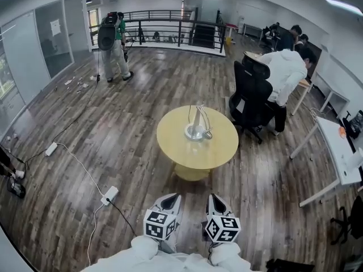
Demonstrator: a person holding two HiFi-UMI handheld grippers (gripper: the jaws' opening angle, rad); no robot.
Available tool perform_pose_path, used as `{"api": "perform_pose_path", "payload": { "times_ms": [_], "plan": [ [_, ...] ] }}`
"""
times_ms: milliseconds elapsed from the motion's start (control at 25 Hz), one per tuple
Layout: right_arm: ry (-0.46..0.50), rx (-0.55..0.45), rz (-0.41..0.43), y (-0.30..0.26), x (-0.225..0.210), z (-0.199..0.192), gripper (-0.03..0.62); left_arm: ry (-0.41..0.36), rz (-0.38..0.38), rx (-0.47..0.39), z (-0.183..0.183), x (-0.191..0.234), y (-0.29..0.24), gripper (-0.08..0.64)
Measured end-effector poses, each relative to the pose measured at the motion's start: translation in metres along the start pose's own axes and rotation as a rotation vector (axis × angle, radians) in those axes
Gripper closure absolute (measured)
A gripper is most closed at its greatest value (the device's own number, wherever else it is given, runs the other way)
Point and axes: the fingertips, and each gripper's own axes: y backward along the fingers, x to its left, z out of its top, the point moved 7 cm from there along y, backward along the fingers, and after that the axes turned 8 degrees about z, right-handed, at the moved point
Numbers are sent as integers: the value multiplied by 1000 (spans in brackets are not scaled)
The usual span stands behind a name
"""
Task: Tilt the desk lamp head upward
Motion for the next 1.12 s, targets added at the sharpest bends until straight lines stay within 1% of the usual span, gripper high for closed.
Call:
{"api": "perform_pose_path", "payload": {
  "times_ms": [320,640,880,1120],
  "plan": [
    [-13,4,-27,-62,-15,16,578,3,-19,15,22,41,-52,560],
    [-33,-6,-58,-118,-22,29,579,-12,-41,26,42,82,-96,560],
    [-34,-7,-78,-142,-33,41,579,-15,-60,34,56,94,-124,560],
    [-49,-3,-107,-165,-55,43,580,-18,-81,60,55,101,-155,560]
  ]
}}
